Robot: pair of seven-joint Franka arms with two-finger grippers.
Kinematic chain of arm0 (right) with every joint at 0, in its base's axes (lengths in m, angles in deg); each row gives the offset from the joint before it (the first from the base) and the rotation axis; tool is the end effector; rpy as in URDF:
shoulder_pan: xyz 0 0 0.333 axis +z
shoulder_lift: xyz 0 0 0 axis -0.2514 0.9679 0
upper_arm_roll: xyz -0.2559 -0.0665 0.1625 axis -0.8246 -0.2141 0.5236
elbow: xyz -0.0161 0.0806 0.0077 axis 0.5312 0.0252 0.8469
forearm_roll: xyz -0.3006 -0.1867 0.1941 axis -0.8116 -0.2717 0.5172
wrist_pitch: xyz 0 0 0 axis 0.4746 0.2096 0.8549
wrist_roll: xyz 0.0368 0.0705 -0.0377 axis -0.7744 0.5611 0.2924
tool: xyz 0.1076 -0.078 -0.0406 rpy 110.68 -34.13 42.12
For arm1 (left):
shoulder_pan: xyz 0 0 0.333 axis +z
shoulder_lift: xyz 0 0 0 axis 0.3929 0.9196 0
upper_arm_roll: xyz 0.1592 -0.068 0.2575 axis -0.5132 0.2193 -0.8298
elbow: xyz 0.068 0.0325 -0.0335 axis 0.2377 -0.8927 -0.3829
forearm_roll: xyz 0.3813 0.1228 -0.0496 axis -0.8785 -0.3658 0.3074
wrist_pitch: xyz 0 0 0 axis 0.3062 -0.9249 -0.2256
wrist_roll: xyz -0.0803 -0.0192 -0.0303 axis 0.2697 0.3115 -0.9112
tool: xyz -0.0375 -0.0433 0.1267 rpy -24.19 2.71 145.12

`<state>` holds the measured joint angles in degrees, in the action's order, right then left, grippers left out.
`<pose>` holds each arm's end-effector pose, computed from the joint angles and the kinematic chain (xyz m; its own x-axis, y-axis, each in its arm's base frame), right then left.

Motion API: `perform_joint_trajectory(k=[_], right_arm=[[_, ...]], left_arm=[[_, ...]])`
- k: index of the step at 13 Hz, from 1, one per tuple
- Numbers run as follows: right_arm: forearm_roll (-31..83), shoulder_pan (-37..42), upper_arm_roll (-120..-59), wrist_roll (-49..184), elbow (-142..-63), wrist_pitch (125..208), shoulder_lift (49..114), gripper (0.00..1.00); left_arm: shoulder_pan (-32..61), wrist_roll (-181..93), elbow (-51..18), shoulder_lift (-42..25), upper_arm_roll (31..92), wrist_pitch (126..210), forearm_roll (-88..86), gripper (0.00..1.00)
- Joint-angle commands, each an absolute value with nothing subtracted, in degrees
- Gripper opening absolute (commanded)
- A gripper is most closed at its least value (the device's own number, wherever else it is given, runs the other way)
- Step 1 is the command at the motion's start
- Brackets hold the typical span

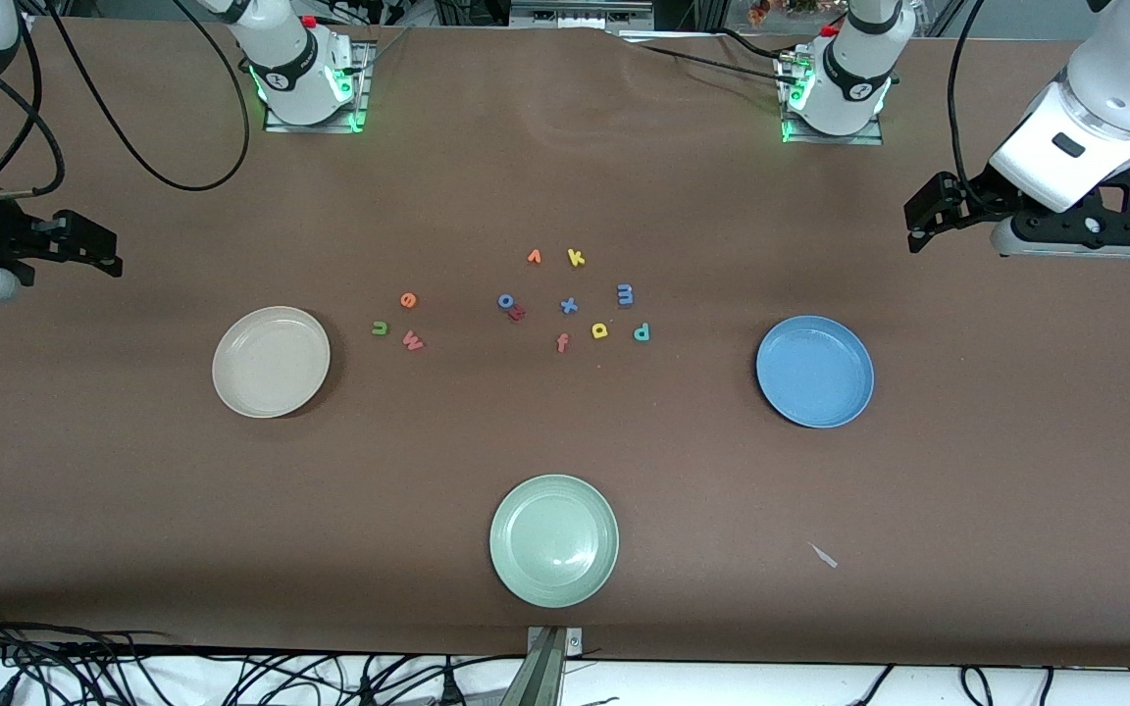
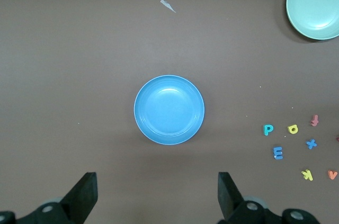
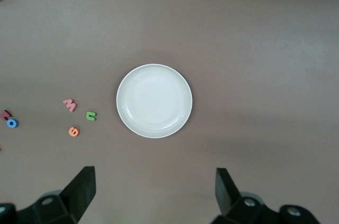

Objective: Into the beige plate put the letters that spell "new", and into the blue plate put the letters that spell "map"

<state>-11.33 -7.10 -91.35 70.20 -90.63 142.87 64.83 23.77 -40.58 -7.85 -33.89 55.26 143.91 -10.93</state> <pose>0.5993 0.0014 0.5483 0.9908 0.1309 -0.0346 0.1314 -0.9912 0.0148 0.5610 -0.1099 0.5808 0.9990 -0.0297 0.0333 -0.0294 -0.9995 -0.0105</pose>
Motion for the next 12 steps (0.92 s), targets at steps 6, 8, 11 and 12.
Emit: perform_joint_trajectory(k=[6,8,11,12], right_arm=[[-10.3,-7.4,-91.3,71.0,-89.5,141.9,65.6,1.0],[-10.6,-7.2,-91.2,71.2,-89.4,141.9,65.6,1.0],[-10.6,-7.3,-91.2,71.3,-89.9,141.7,66.2,1.0],[-10.3,-7.4,-91.3,71.3,-89.5,141.2,67.4,1.0]], left_arm=[[16.9,-41.7,-7.8,-26.4,57.8,141.8,-9.1,1.0],[15.8,-41.3,-8.4,-24.3,61.2,140.7,-9.0,1.0],[15.1,-40.6,-8.1,-17.8,64.3,142.5,-8.9,1.0],[15.1,-39.8,-8.7,-16.0,64.4,145.0,-8.9,1.0]])
